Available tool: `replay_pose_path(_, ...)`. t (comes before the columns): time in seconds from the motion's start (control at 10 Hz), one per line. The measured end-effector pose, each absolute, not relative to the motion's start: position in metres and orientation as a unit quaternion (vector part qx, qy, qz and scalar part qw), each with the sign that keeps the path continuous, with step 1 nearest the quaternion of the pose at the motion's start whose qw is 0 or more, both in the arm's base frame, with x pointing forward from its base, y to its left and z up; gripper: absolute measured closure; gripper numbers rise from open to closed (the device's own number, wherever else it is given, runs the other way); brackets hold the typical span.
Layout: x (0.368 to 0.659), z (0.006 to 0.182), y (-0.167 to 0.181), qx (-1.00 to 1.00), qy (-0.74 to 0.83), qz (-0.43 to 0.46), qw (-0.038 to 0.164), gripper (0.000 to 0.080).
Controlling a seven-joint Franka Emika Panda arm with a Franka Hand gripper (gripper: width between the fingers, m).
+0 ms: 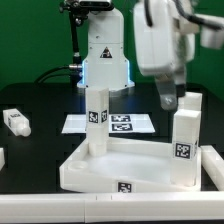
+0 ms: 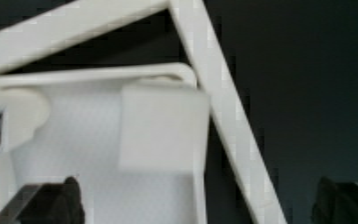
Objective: Assemble desk
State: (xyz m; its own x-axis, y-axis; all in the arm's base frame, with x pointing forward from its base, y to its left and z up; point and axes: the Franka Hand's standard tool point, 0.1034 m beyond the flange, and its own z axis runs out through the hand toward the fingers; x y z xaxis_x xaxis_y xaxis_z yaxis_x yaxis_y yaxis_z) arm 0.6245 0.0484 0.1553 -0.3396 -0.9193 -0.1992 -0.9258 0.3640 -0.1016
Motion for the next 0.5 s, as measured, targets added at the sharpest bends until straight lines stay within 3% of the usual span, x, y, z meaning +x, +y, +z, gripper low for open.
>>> replay_pose_path(0.1,0.6233,0.1663,0.0434,-0.561,0.82,0.022,0.114,0.0151)
replay_pose_path(0.5,0.6233,0.1606,0.0428,-0.571,0.813,0.017,0.112,0.0151)
